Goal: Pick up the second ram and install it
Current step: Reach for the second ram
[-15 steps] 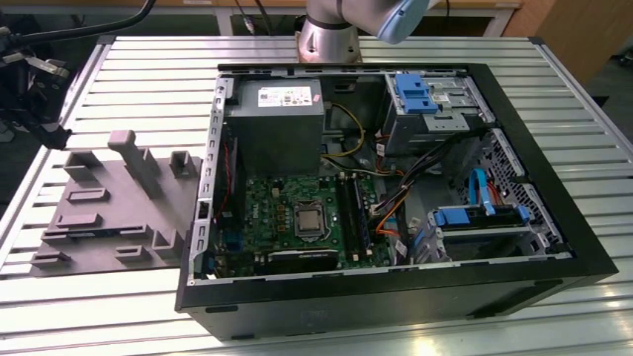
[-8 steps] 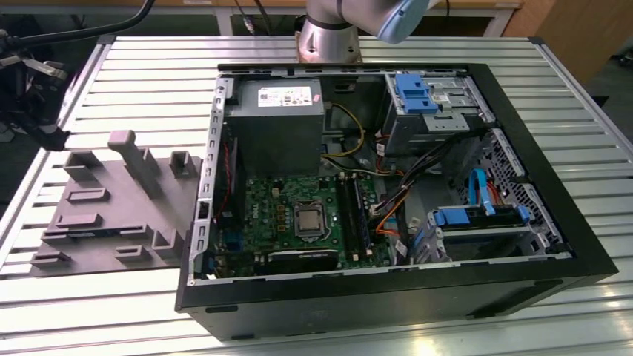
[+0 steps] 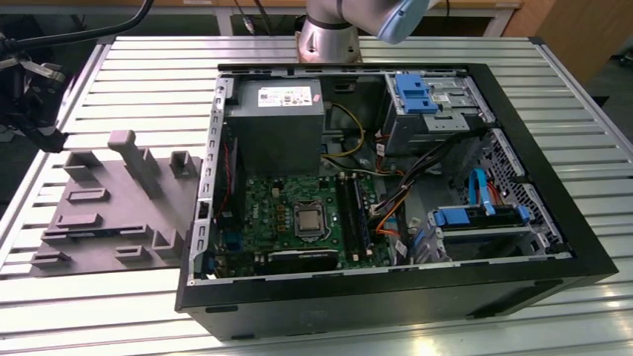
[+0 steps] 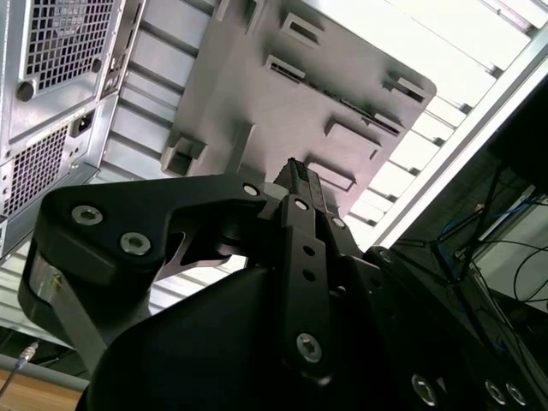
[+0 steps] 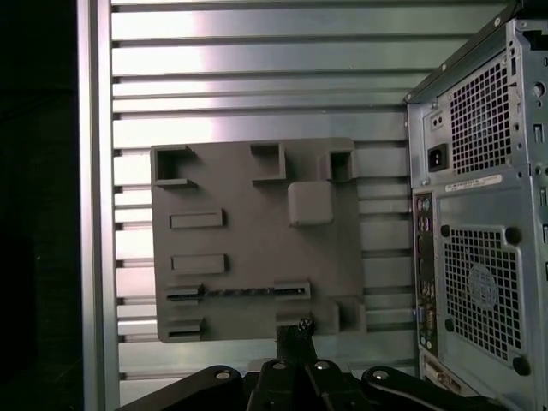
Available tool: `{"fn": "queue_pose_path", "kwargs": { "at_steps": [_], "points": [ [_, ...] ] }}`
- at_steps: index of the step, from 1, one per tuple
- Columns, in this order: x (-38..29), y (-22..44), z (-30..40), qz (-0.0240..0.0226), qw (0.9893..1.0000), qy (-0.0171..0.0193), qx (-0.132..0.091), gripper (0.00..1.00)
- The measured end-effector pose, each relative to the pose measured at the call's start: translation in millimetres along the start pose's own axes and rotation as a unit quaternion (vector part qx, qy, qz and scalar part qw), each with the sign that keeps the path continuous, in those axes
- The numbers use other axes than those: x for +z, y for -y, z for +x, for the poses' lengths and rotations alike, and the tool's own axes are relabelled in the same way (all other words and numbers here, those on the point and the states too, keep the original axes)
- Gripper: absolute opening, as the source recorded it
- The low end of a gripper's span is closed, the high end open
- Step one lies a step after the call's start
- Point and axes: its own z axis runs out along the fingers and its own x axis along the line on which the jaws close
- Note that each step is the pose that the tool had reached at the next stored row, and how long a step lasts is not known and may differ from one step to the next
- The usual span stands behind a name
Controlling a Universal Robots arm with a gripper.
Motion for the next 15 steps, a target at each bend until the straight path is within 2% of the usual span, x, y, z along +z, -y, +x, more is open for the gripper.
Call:
{"fn": "queue_pose_path", "kwargs": {
  "at_steps": [15],
  "points": [
    [1.5, 4.8, 3.6, 0.0, 1.0, 0.0, 0.0, 0.11]
  ]
}}
